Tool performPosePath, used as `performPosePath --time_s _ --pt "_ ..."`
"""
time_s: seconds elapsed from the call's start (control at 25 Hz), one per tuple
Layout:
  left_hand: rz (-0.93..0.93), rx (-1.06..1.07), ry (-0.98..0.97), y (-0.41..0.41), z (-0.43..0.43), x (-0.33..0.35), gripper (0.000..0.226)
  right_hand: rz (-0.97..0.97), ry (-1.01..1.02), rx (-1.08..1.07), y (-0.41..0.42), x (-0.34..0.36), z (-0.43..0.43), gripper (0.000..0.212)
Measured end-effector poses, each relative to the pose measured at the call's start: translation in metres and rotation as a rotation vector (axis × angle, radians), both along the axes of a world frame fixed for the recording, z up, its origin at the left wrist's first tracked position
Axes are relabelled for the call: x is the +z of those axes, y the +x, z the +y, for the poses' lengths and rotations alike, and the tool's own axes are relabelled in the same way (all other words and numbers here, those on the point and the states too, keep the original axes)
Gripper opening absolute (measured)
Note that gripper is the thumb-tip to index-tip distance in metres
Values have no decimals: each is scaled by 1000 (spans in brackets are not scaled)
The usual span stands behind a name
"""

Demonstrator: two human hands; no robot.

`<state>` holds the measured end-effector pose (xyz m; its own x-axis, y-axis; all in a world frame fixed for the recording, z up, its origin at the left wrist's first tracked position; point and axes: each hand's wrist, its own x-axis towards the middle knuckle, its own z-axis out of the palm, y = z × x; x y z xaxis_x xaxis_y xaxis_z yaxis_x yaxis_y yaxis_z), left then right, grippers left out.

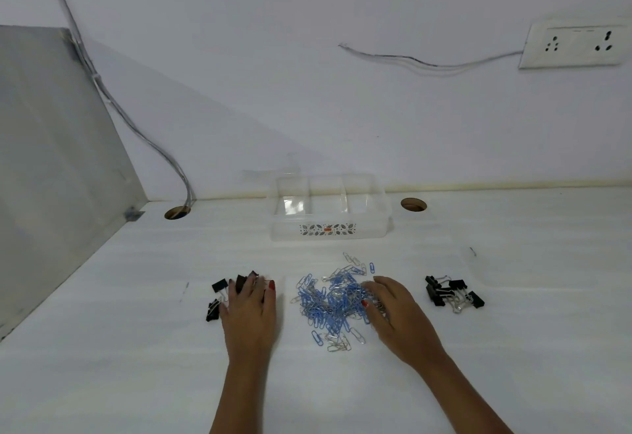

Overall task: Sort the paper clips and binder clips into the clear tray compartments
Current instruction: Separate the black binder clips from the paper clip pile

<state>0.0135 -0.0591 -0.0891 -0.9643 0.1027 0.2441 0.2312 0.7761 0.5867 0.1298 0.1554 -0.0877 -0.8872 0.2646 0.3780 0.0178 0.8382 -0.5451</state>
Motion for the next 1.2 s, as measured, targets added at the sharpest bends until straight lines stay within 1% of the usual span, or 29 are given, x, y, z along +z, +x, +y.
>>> performPosePath --time_s 0.08,0.12,0.2,0.28,0.36,0.4,0.44,0.48,0.52,0.56,0.6,0.68,0.76,0.84,0.88,0.96,1.0,1.08,1.16,1.2 --pt "25 57 -110 3 3 1 56 -29 12 -9 -5 -1 -2 64" --pt "59 47 -151 5 4 2 60 -42 21 -12 -8 -1 -2 64" --pt "132 -52 -185 7 7 1 70 -60 52 6 -16 -2 -2 66" --pt "85 -138 -254 12 6 1 69 -87 92 41 -22 -2 0 72" --pt "-23 -61 -282 12 3 1 62 -96 82 46 -21 -2 1 71" --pt "-52 -12 -278 12 1 1 64 -91 45 40 -19 -3 1 67" --pt "-19 6 -260 14 0 0 69 -80 6 33 -17 -3 1 62" --pt "74 -15 -239 16 -1 0 75 -61 -25 22 -16 -3 0 57" --pt "167 -87 -201 16 -1 -1 77 -40 -54 5 -16 -1 0 53" --pt "234 -186 -163 15 2 -1 74 -20 -84 -12 -17 0 0 49" --pt "224 -292 -121 14 5 1 71 -13 -121 -31 -19 2 2 46" --pt "44 -429 -16 11 16 6 66 -55 -146 -65 -30 5 8 48" --pt "-98 -429 78 8 29 9 60 -173 -92 -58 -44 6 12 56" --pt "-154 -414 103 7 44 12 64 -258 -119 0 -59 7 10 49" --pt "-174 -434 89 9 50 15 64 -266 -149 46 -66 8 8 46" --pt "-196 -533 73 9 60 19 61 -266 -182 149 -74 16 3 42" --pt "-233 -616 136 9 61 21 57 -269 -229 197 -73 18 2 39" --pt "-343 -737 415 9 59 21 45 -233 -440 271 -60 22 0 34" --pt "-368 -666 696 4 53 12 30 -138 -643 254 -40 21 4 36" --pt "-371 -571 837 4 48 10 25 -78 -700 217 -29 21 7 42"
